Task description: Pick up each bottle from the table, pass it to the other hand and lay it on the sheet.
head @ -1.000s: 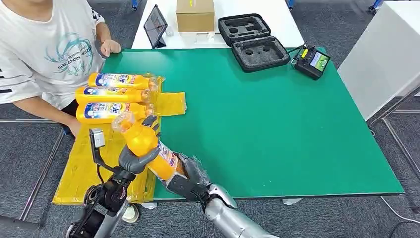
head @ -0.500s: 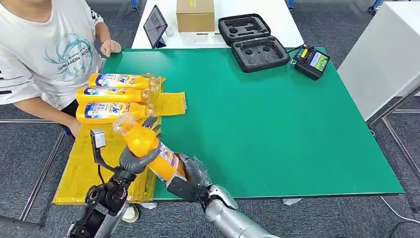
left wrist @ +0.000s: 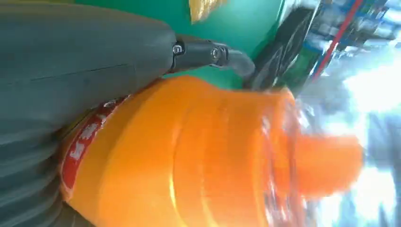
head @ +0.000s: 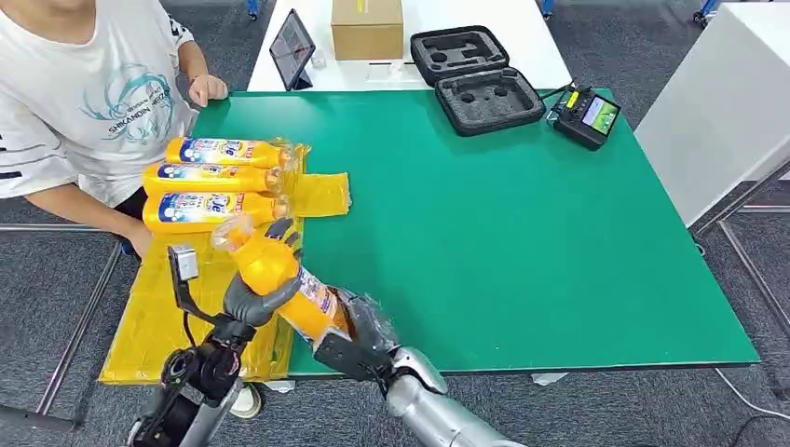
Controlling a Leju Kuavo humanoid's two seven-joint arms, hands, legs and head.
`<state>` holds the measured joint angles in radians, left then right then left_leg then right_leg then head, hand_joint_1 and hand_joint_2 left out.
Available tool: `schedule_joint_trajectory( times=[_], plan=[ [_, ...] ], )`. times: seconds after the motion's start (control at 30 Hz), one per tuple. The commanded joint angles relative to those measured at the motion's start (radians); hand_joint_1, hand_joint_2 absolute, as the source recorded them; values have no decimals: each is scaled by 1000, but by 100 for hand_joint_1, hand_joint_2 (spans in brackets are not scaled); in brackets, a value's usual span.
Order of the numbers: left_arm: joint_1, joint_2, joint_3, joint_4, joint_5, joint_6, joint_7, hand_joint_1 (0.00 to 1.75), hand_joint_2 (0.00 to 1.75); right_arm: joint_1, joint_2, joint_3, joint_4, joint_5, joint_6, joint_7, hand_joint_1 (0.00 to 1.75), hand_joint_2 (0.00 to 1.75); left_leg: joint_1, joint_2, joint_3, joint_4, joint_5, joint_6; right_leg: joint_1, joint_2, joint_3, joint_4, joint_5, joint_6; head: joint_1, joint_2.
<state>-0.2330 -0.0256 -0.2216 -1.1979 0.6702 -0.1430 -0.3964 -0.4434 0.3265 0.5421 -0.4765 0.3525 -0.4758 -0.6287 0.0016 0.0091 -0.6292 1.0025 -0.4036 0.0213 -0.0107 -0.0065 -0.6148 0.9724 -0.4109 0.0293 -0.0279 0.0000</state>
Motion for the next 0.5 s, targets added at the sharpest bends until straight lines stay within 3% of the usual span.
schedule_joint_trajectory(
  times=[0.03, 0.07, 0.1, 0.13, 0.17, 0.47, 0.5],
  plan=[
    [-23, -20, 21, 14, -28, 48, 4, 175, 175, 26, -17, 60, -24, 57, -50, -28, 175, 175, 1, -2, 2, 0, -1, -1, 1, -2, 3, -1, -1, -1, 0, 0],
    [-31, -22, 14, 17, -31, 44, 7, 175, 175, 27, -18, 47, -35, 48, -66, -41, 58, 175, 1, -4, 4, 0, -2, -1, 1, -3, 5, 0, -2, -1, 0, 0],
    [-35, -25, 15, 11, -33, 50, 1, 175, 175, 30, -17, 27, -53, 32, -87, -64, 0, 175, 1, -4, 2, 0, -1, -1, 1, -3, 4, -1, -2, -1, 0, 0],
    [-31, -25, 20, -5, -38, 61, -3, 175, 175, 38, -20, 18, -90, 15, -91, -69, 0, 175, 2, -4, 4, 1, -2, -1, 1, -4, 6, 0, -3, -1, 0, 0],
    [-23, -23, 26, -23, -39, 66, -3, 175, 175, 42, -24, 14, -112, 14, -101, -69, 0, 0, 2, -5, 6, 1, -3, -2, 2, -4, 7, 0, -4, -1, 0, 0],
    [11, -24, 60, -112, -51, 82, -13, 175, 175, 63, -51, -43, -199, 3, -126, -63, 0, 0, 0, -2, 0, -1, 0, 0, 0, -1, 1, -1, 0, 0, 0, 0],
    [14, -26, 67, -115, -54, 85, -13, 175, 175, 67, -51, -50, -208, 1, -125, -65, 0, 0, 1, -3, 5, 0, -2, -1, 1, -2, 6, 0, -3, -1, 0, 0]
  ],
)
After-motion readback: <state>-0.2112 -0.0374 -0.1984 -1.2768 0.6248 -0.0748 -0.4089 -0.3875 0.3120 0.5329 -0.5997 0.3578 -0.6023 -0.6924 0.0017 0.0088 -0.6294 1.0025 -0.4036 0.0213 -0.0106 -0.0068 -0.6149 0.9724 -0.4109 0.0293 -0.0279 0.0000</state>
